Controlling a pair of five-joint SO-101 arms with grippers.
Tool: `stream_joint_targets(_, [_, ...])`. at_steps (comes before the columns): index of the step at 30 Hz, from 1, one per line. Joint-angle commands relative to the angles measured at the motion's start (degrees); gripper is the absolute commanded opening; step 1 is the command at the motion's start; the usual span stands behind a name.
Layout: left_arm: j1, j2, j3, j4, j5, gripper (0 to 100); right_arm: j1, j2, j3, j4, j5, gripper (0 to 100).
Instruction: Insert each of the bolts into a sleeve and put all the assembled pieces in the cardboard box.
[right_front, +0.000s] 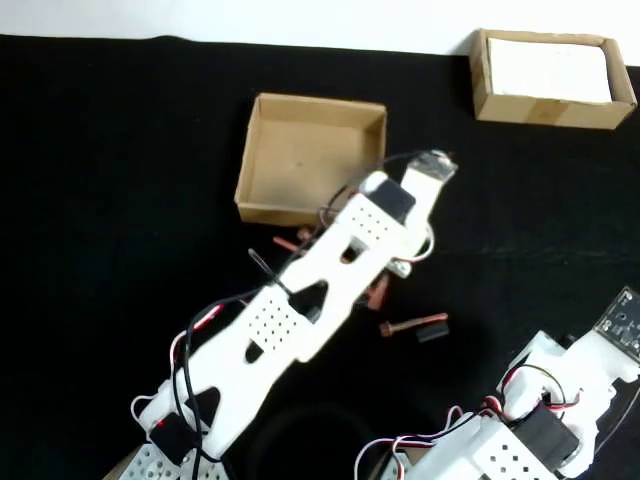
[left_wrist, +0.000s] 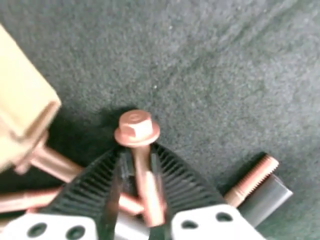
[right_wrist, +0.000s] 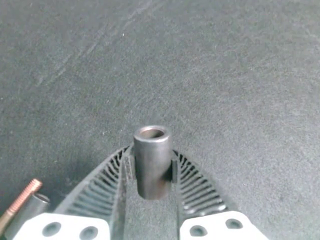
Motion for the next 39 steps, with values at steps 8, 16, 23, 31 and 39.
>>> stream_joint_targets(8, [-0.2, -13.3, -13.0, 2.2, 0.1, 1, -11.4, -0.9, -0.6, 6.4, 0.3, 0.6])
stream_joint_targets(16, [0.0, -34.5, -13.0, 2.8, 0.1, 1, -35.7, -0.9, -16.4, 4.4, -6.8, 0.6])
stream_joint_targets(23, [-0.6, -52.6, -12.4, 4.1, 0.2, 1, -50.6, -0.9, -26.3, 1.5, -18.8, 0.6])
stream_joint_targets(31, [-0.6, -72.5, -6.2, 4.3, 0.2, 1, -53.3, -0.9, -28.2, 1.7, -18.9, 0.6])
stream_joint_targets(39, [-0.1, -99.9, 33.2, 3.4, 0.3, 1, -58.3, -1.0, -28.5, 5.4, -18.9, 0.6])
